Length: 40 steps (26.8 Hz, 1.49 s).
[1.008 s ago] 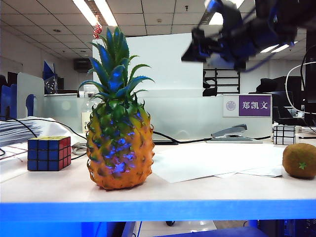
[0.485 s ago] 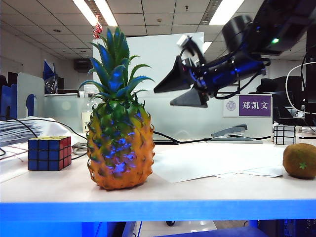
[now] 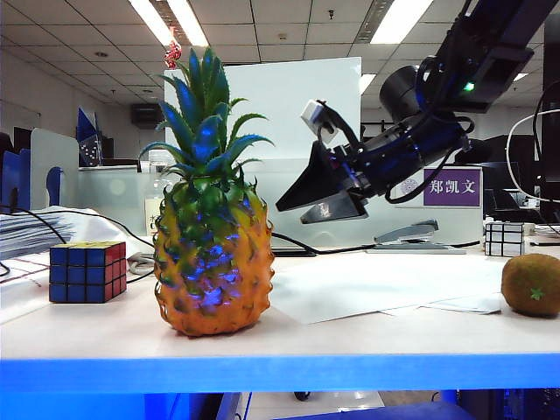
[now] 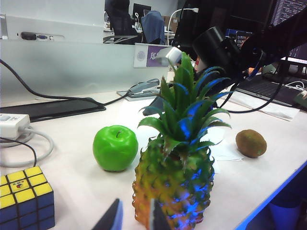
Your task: Arrange all the fruits from large to small from left to right in a row.
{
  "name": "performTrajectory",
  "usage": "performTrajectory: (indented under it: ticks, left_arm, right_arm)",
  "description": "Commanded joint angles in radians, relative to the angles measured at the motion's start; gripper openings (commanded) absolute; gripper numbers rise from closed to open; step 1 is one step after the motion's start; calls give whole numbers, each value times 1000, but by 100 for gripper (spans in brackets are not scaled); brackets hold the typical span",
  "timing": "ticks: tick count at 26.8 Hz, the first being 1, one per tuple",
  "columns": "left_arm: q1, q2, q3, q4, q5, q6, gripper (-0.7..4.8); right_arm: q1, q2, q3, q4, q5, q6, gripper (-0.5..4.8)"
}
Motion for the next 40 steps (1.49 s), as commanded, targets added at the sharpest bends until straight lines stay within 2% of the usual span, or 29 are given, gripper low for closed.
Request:
performTrajectory:
  ticks: [1,8,15,22,32,35,38,40]
  left_arm:
    - [1,-2,1,5,5,0,85]
    - [1,-2,1,5,5,0,85]
    - [1,-2,1,5,5,0,85]
    - [1,-2,1,5,5,2,85]
    - [1,-2,1,5,5,8,85]
    - [1,-2,1,6,2,16,85]
    - [1,-2,1,5,2,16,85]
    - [1,-2,1,5,2,16,85]
  right_arm:
    - [27,13,3,16,-7,-11,479]
    - [82,24,3,121,47,-23,479]
    - [100,63,3,142,43,-14,479]
    - [131,97,4,233,58,34,479]
    - [131,163,92,205,78,61,479]
    - [131,166,91,195,99,61,303]
    - [131,166,91,191,99,61,266]
    - [131,166,91,192,99,60,178]
